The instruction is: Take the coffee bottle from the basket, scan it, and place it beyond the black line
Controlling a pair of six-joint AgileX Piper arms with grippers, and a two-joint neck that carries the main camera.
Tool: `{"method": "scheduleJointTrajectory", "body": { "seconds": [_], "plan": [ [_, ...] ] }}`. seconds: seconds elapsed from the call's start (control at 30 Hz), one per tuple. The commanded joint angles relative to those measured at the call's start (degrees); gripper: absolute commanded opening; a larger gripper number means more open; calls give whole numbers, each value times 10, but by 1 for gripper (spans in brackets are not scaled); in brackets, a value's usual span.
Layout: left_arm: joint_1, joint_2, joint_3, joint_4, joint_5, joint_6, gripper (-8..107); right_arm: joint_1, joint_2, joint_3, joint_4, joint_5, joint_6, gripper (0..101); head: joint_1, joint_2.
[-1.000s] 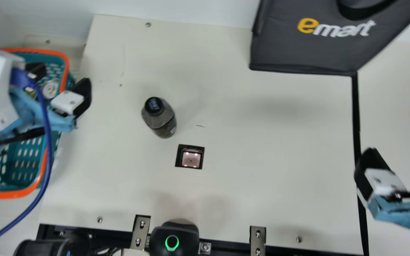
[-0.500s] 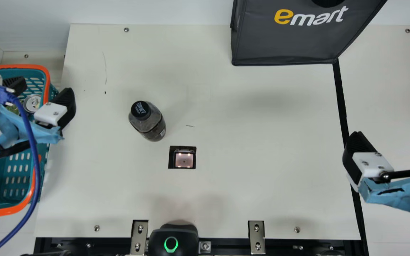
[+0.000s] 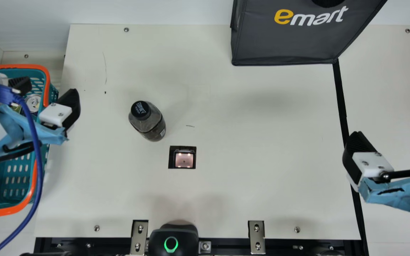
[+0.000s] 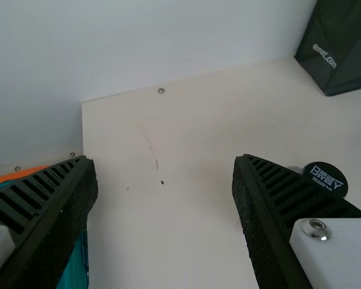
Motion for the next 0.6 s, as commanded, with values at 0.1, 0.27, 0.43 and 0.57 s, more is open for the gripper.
{"method": "scheduleJointTrajectory", "body": {
  "seconds": [0.1, 0.27, 0.43, 0.57],
  "plan": [
    [-28, 5, 10, 14, -11, -19, 90, 0, 0, 0, 0, 0, 0, 91, -16, 0],
    [-63, 12, 22, 36, -30, -47, 90, 0, 0, 0, 0, 0, 0, 91, -16, 0],
    [-103, 26, 32, 59, -56, -81, 90, 0, 0, 0, 0, 0, 0, 91, -16, 0],
    [-137, 42, 37, 81, -79, -116, 90, 0, 0, 0, 0, 0, 0, 91, -16, 0]
  ]
}}
